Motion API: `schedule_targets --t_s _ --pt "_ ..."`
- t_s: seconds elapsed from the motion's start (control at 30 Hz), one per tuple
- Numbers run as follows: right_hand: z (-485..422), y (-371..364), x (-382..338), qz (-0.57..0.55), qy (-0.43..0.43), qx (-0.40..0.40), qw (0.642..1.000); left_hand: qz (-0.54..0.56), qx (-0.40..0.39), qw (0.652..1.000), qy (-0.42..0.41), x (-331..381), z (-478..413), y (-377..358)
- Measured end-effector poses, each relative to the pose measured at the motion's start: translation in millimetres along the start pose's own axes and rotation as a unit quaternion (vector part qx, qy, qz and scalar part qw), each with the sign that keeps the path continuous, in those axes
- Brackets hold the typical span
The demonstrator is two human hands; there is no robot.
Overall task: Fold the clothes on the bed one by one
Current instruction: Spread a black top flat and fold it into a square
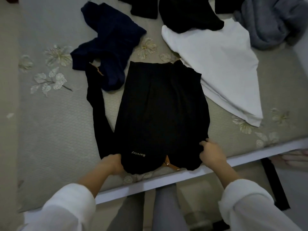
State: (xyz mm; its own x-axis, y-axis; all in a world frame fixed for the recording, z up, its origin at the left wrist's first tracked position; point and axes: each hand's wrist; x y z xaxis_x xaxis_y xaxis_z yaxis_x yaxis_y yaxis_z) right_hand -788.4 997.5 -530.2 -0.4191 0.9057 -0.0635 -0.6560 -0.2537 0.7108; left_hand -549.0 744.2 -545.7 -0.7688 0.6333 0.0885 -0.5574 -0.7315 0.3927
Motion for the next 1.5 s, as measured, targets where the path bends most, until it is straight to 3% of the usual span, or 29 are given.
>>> schedule_targets --t_s 0.13,0.37,0.5,0.6,0.7,0.83,1.0,1.13,1.3,1.37,1.5 --pt "-39.6 33.9 -18.8 -0.025 0.047 0.04 0.998 0.0 0.086 0.996 0.022 44.1 -14.6 60.8" --pt "-119.2 67.6 -34.9 -0.14 0.093 0.045 0.985 0.236 0.221 0.946 -0.013 114.6 -77.6 135.4" --pt "-182.5 95.9 -42.0 -0.204 0.143 0.08 0.965 0.29 0.261 0.919 -0.061 112.5 -131.7 169.1" --pt "-227.9 114.8 -54.2 -0.233 0.111 0.163 0.952 0.285 0.339 0.895 -0.062 111.6 -171.2 201.1" --pt "-261.2 120.0 -61.8 -0.292 0.07 0.182 0.936 0.312 0.419 0.852 -0.023 112.8 -205.8 228.6" --pt "-283.6 107.9 -62.3 -0.333 0.029 0.237 0.912 0.367 0.446 0.817 0.01 108.8 -241.3 258.3" --pt "-288.6 105.4 -55.6 -0.353 0.054 0.275 0.892 0.376 0.463 0.802 -0.033 103.4 -251.7 273.9" --pt "-282.0 124.8 -48.4 -0.385 0.061 0.332 0.859 0.429 0.532 0.725 -0.087 71.5 -224.7 282.1" --pt "-283.0 161.9 -68.9 -0.391 0.103 0.358 0.842 0.521 0.577 0.627 -0.049 10.4 -194.0 308.1" --pt "-291.4 175.6 -86.5 -0.378 0.117 0.349 0.849 0.549 0.555 0.624 -0.043 -5.7 -196.6 322.0" --pt "-322.1 185.0 -114.9 -0.309 0.098 0.293 0.9 0.566 0.469 0.677 -0.002 -20.8 -226.4 330.8"
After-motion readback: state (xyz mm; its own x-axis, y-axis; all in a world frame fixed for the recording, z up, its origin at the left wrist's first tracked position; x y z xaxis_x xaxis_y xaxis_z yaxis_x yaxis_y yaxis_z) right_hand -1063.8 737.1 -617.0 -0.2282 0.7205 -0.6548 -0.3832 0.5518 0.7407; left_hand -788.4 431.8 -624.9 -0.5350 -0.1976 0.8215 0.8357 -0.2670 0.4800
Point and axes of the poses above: each hand's wrist, its own z-axis away from the middle knuckle, its own y-axis out of the back of the hand, x = y × z, and after that the axes turned 2 degrees about -x, right-handed
